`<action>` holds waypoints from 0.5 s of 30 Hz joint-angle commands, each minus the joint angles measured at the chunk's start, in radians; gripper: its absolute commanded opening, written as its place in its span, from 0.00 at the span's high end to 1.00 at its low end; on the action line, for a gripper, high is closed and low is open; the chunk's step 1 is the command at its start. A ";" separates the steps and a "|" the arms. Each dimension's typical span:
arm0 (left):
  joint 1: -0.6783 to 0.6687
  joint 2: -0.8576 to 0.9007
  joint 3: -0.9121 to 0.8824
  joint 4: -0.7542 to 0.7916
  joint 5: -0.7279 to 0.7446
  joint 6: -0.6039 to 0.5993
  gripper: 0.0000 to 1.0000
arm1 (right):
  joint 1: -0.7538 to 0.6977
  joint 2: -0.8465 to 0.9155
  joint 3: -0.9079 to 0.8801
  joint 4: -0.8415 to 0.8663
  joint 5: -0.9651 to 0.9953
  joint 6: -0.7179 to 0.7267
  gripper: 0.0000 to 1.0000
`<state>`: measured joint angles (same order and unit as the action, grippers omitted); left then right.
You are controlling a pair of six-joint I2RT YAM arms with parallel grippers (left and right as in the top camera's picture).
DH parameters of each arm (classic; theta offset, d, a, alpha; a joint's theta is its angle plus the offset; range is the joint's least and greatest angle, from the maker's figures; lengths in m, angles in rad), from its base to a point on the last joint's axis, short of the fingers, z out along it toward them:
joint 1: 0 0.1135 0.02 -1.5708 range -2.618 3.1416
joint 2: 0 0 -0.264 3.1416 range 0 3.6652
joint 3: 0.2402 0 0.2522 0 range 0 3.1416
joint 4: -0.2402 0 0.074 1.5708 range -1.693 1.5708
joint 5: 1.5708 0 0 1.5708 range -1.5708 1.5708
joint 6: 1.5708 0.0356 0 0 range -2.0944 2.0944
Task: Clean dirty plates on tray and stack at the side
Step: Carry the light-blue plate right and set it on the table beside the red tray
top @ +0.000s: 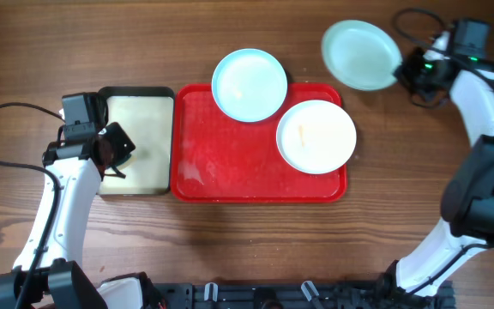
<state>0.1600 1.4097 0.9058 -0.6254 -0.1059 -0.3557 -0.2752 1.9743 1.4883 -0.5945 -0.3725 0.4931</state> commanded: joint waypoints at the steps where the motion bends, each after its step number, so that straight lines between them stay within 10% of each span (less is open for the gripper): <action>1: 0.006 -0.019 -0.005 0.005 0.008 0.011 0.96 | -0.050 -0.024 0.008 -0.063 0.090 -0.093 0.96; 15: 0.006 -0.019 -0.006 0.004 0.008 0.011 0.96 | -0.053 -0.016 -0.090 -0.079 0.332 -0.124 0.96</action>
<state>0.1600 1.4097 0.9058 -0.6250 -0.1059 -0.3557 -0.3382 1.9743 1.4082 -0.6773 -0.0700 0.3874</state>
